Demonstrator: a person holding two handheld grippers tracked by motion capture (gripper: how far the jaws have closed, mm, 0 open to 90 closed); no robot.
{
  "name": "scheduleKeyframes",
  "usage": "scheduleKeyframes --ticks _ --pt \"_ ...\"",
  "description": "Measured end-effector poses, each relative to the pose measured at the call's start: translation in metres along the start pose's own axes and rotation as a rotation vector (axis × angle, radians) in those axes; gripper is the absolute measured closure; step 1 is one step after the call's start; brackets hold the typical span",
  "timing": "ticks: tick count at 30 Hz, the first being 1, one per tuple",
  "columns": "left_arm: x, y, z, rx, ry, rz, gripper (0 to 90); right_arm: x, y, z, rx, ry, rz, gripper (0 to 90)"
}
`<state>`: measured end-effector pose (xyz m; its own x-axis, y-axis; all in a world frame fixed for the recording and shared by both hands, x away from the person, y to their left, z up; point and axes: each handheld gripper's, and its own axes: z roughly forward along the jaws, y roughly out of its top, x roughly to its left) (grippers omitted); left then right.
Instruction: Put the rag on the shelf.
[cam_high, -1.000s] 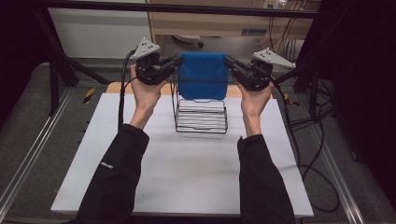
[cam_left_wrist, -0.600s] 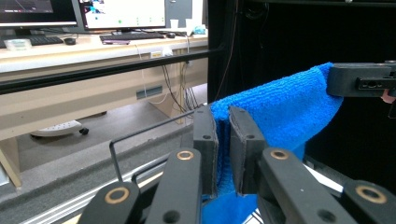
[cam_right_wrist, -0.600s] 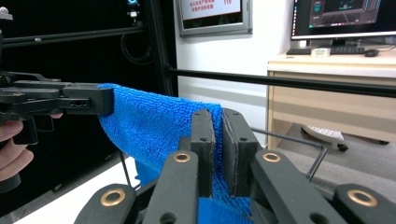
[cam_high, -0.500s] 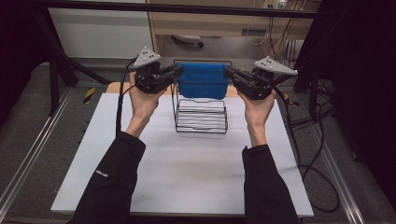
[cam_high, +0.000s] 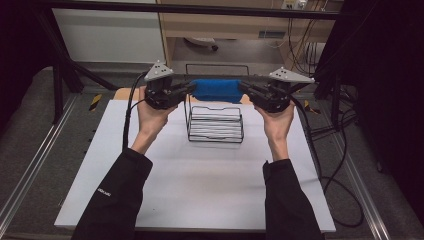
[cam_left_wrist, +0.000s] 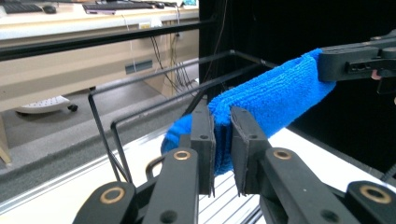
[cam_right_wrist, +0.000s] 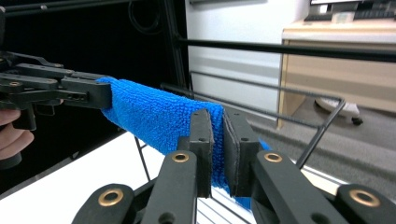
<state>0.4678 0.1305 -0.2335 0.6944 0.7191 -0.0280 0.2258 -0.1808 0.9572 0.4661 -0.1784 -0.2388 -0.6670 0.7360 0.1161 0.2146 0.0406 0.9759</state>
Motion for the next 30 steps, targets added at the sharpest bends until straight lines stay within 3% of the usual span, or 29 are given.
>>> scheduleKeyframes --ticks 11,17,20,23,25,30 --pt "-0.001 -0.006 -0.001 0.06 -0.016 -0.001 76.1 -0.004 -0.009 0.001 0.045 0.019 -0.005 83.3" --pt "0.004 0.01 -0.016 0.018 -0.02 -0.047 73.1 -0.004 -0.011 0.001 0.058 0.024 -0.023 83.4" --pt "0.007 0.017 -0.017 0.01 0.009 -0.055 73.3 -0.005 -0.012 0.001 0.06 0.028 -0.024 83.3" --pt "0.007 0.021 -0.011 0.034 0.018 -0.071 75.5 -0.004 -0.014 0.001 0.067 0.032 -0.04 83.2" --pt "0.005 0.02 -0.006 0.052 -0.003 -0.081 77.8 -0.004 -0.014 0.001 0.065 0.034 -0.04 83.1" --pt "-0.003 0.01 0.005 0.114 -0.049 -0.059 82.8 -0.004 -0.016 0.0 0.071 0.041 -0.043 81.9"
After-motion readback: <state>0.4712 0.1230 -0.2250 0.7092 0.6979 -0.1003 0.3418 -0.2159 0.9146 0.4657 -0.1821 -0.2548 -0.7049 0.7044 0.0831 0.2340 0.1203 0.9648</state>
